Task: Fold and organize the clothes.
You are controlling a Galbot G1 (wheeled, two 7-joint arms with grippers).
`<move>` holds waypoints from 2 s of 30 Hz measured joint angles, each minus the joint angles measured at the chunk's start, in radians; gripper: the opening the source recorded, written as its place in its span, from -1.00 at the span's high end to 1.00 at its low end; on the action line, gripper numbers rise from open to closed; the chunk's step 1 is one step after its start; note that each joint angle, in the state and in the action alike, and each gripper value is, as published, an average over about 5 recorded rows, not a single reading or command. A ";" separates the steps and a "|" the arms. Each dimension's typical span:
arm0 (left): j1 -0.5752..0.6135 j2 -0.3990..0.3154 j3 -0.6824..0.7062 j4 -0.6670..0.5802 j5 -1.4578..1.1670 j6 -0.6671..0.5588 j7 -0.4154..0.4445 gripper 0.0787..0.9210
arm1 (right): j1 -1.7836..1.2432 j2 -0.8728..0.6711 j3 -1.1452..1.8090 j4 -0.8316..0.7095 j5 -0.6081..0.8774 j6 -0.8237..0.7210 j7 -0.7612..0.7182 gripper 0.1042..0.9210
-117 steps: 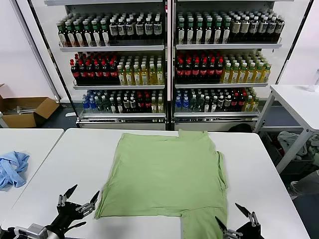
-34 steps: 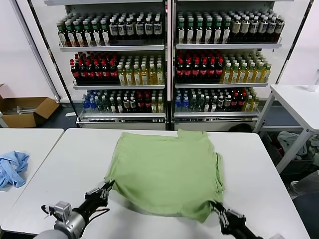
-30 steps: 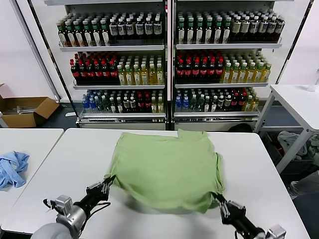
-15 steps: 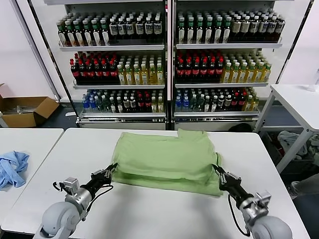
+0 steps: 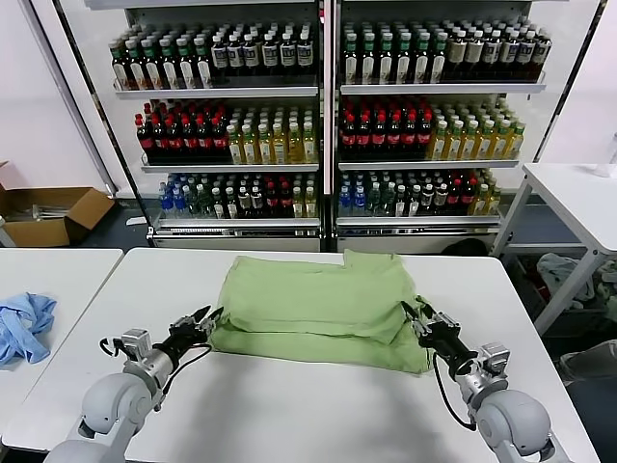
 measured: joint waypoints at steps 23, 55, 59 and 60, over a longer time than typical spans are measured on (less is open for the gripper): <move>0.060 -0.002 0.015 -0.004 0.075 0.038 0.011 -0.26 | -0.174 0.029 0.003 0.080 -0.114 -0.152 0.073 -0.16; 0.253 0.006 -0.052 -0.168 0.130 0.121 0.007 0.97 | -0.293 -0.044 0.014 0.137 0.030 -0.149 0.062 0.98; 0.317 0.003 -0.088 -0.219 0.138 0.122 0.004 0.97 | -0.365 -0.040 0.037 0.174 0.020 -0.128 0.057 0.98; 0.334 0.003 -0.097 -0.231 0.141 0.122 0.003 0.97 | -0.384 -0.038 0.043 0.183 0.015 -0.122 0.056 0.98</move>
